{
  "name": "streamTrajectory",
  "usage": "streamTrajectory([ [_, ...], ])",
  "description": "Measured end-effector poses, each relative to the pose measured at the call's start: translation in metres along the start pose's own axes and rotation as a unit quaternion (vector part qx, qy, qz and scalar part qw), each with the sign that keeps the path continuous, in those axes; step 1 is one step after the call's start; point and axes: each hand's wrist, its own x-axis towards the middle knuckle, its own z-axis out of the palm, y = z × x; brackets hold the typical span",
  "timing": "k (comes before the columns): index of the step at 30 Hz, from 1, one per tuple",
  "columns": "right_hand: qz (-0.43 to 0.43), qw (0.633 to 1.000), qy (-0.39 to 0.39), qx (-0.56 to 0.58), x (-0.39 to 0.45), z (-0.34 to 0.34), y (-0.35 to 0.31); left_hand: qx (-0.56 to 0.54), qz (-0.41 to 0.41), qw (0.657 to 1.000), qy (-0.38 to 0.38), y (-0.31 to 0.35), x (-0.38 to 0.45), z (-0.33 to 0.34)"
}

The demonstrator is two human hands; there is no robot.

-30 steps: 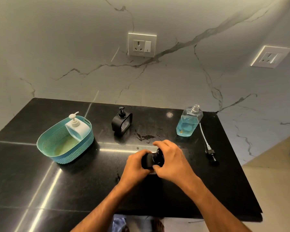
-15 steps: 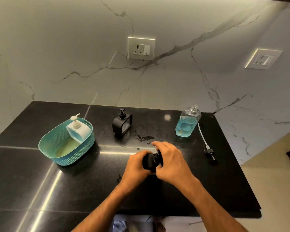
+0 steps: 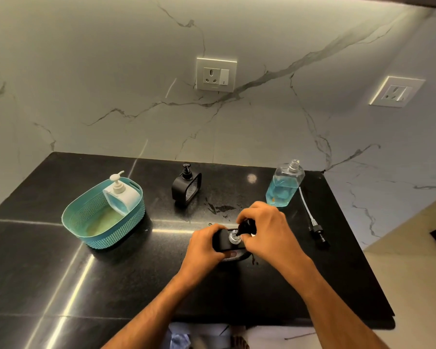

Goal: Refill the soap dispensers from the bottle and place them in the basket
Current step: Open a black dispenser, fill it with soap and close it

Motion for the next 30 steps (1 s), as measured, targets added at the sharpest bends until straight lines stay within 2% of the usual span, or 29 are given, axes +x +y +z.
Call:
streamTrajectory([
  [10, 0.029, 0.999, 0.042, 0.018, -0.001, -0.030, 0.006, -0.001, -0.029, 0.998, 0.052, -0.009, 0.011, -0.009],
  [15, 0.057, 0.991, 0.104, 0.065, -0.011, -0.028, 0.022, -0.007, -0.038, 0.997, 0.068, -0.009, 0.012, -0.007],
  [21, 0.112, 0.974, 0.188, 0.053, -0.022, 0.030, 0.063, -0.012, -0.045, 0.997, 0.065, -0.016, 0.009, 0.003],
  [25, 0.173, 0.968, 0.178, 0.046, -0.033, 0.085, 0.087, -0.010, -0.031, 0.999, 0.027, -0.024, 0.012, 0.007],
  [30, 0.204, 0.964, 0.160, 0.063, -0.048, 0.128, 0.099, -0.009, -0.015, 1.000, -0.018, -0.033, 0.020, 0.008],
])
